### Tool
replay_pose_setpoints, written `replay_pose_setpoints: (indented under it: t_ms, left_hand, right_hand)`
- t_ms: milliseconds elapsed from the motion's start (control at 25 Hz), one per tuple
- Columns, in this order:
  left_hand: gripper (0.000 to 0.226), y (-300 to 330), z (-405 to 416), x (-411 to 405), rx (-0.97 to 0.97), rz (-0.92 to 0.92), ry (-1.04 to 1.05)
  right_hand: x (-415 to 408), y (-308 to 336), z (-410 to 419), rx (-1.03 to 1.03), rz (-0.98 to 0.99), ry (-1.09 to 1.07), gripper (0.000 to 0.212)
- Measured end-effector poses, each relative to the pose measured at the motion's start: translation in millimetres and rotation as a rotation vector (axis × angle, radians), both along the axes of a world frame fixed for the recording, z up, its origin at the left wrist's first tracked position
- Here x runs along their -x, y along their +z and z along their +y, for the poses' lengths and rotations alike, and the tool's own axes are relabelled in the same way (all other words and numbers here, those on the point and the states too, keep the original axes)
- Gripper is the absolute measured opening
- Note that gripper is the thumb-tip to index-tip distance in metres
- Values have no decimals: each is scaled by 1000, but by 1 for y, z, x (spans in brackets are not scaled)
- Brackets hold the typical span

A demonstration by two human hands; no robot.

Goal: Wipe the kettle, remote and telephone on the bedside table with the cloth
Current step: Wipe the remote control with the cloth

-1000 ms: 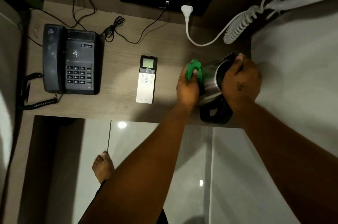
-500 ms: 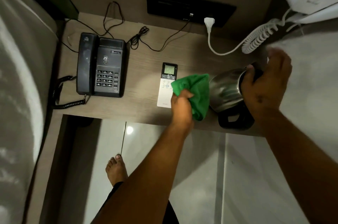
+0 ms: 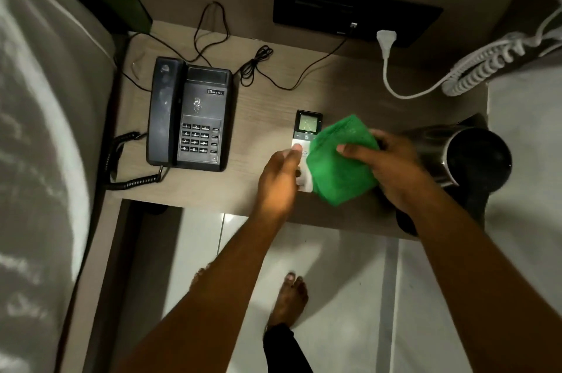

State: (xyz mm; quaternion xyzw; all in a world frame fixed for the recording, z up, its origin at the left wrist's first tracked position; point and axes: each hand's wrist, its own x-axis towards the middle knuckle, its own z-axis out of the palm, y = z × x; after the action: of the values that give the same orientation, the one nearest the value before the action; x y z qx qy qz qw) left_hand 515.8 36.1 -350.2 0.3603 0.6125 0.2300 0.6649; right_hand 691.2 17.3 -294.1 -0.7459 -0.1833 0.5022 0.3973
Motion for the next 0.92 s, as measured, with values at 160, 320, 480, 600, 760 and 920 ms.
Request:
replay_pose_setpoints:
  t_ms: [160,320,480,600,760,920]
  left_hand:
    - [82,-27,-23,1,-479,681,-433]
    - [84,-43,-38,-9,-409,736,-431]
    - [67,-60,-46,-5,-541,793,-411]
    - [64,-60,-42,-6,-524,770,-399]
    - [57,-59,-37,-8,-485,683,-328]
    - [50,-64,-40,-5,-486,647,-297]
  right_hand:
    - [-8,-6,40,-225,-772,78,26]
    - [16,-44,68,-343,-1076,424,40]
    - [35,-84,67,-138,-1080,727,43]
    - [50,-92,56,-63,-1123,829,64]
    - [62,-87,41,-69,-1013,770,64]
    - [60,-80,8,-42,-942,949,55]
